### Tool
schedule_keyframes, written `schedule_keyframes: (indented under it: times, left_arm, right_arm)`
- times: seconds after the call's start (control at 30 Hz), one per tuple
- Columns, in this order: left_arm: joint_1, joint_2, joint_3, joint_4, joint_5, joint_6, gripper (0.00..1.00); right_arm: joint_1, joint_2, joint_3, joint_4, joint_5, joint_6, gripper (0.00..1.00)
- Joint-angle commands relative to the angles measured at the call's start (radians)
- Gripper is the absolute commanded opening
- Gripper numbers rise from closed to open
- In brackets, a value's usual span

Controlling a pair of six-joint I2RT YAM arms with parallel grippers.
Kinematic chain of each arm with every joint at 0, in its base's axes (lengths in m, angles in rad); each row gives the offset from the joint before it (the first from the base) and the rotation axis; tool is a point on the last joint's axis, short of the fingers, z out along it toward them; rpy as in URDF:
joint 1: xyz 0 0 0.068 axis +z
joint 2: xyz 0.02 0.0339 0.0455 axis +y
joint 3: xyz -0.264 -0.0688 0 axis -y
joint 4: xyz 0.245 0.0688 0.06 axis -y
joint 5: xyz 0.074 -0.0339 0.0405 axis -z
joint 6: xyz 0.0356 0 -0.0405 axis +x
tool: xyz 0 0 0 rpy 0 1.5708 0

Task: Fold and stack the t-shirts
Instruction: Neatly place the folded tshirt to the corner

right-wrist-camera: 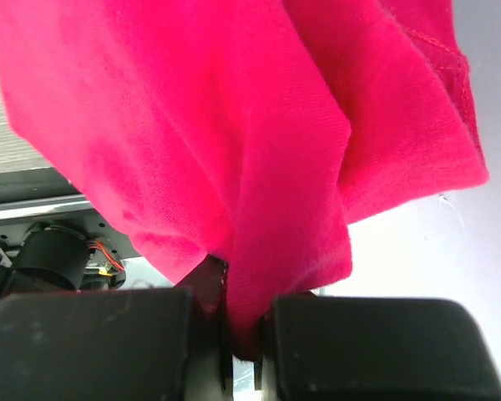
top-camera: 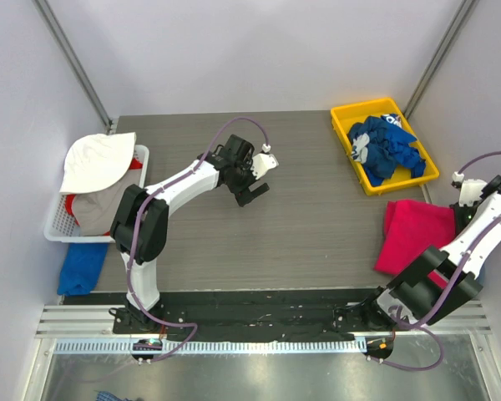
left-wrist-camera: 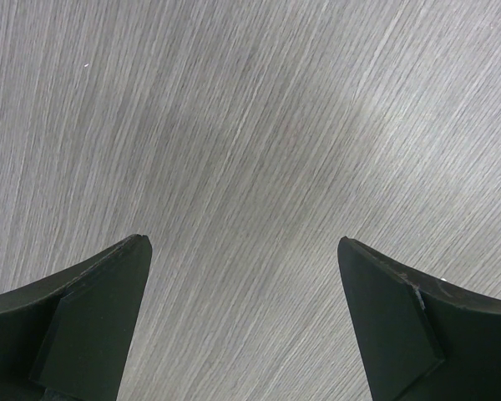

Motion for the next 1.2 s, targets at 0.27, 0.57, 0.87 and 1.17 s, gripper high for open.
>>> schedule_keyframes:
  times: [0.27, 0.57, 0.87, 1.17]
  left_arm:
    - [-0.001, -0.045, -0.004, 0.019, 0.027, 0.008, 1.00]
    - [-0.003, -0.025, 0.016, 0.008, 0.026, 0.008, 1.00]
    - [-0.004, -0.015, 0.030, -0.005, 0.023, 0.008, 1.00]
    - [-0.003, -0.015, 0.016, 0.010, 0.030, -0.015, 1.00]
  right_arm:
    - [-0.078, 0.197, 0.100, 0.160, 0.055, -0.030, 0.01]
    - [-0.073, 0.327, 0.177, 0.220, 0.102, 0.028, 0.01]
    - [-0.036, 0.315, 0.128, 0.270, 0.111, 0.045, 0.01]
    - [0.037, 0.183, 0.031, 0.359, 0.137, 0.083, 0.39]
